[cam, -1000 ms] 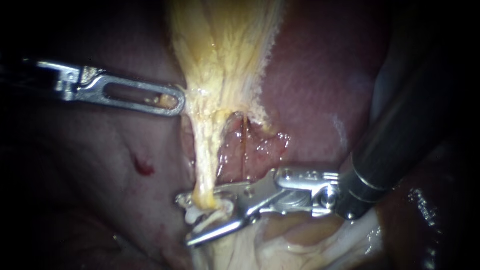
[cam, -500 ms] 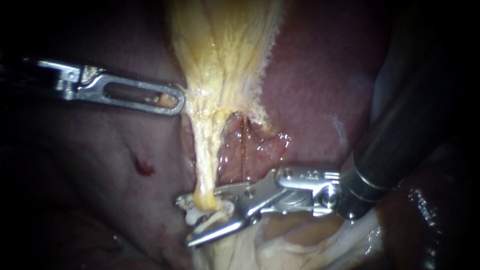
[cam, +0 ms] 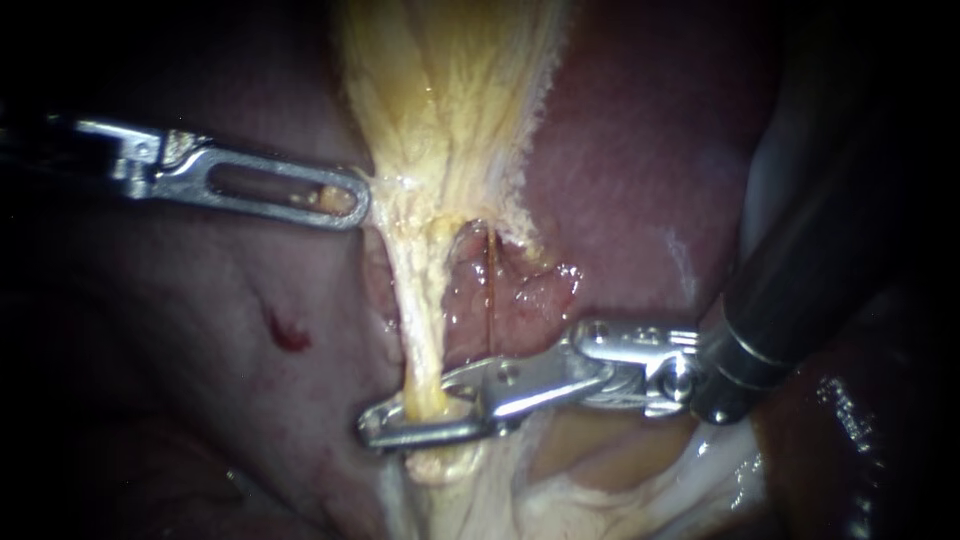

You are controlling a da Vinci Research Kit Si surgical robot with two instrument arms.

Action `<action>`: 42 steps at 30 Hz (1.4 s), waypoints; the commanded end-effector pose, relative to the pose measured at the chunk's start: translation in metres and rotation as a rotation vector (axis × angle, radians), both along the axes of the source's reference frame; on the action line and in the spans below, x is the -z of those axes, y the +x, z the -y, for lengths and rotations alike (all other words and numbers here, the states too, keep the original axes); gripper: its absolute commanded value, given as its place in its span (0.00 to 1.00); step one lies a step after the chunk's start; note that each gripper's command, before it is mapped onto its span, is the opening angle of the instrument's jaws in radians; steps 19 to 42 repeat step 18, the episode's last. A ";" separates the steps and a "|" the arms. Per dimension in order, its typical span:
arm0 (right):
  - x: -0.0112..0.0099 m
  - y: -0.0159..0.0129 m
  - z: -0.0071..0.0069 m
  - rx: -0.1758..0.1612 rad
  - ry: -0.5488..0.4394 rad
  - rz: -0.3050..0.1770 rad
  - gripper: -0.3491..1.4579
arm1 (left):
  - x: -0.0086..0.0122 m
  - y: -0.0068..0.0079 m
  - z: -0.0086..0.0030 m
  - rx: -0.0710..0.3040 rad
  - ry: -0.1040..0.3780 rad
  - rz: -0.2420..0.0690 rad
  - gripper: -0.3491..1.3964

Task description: Clipping second clip left tube

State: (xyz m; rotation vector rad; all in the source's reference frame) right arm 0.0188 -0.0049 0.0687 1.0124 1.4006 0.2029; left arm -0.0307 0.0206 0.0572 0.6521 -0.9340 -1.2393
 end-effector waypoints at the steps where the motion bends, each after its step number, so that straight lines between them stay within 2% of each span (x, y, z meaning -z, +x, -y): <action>1: 0.0002 0.0000 0.0000 0.014 0.016 -0.001 0.00 | 0.0000 0.0000 0.0000 0.000 0.000 0.000 0.00; 42: 0.0002 -0.0003 0.0000 0.013 0.016 -0.004 0.00 | 0.0000 0.0000 0.0000 0.000 0.000 0.000 0.00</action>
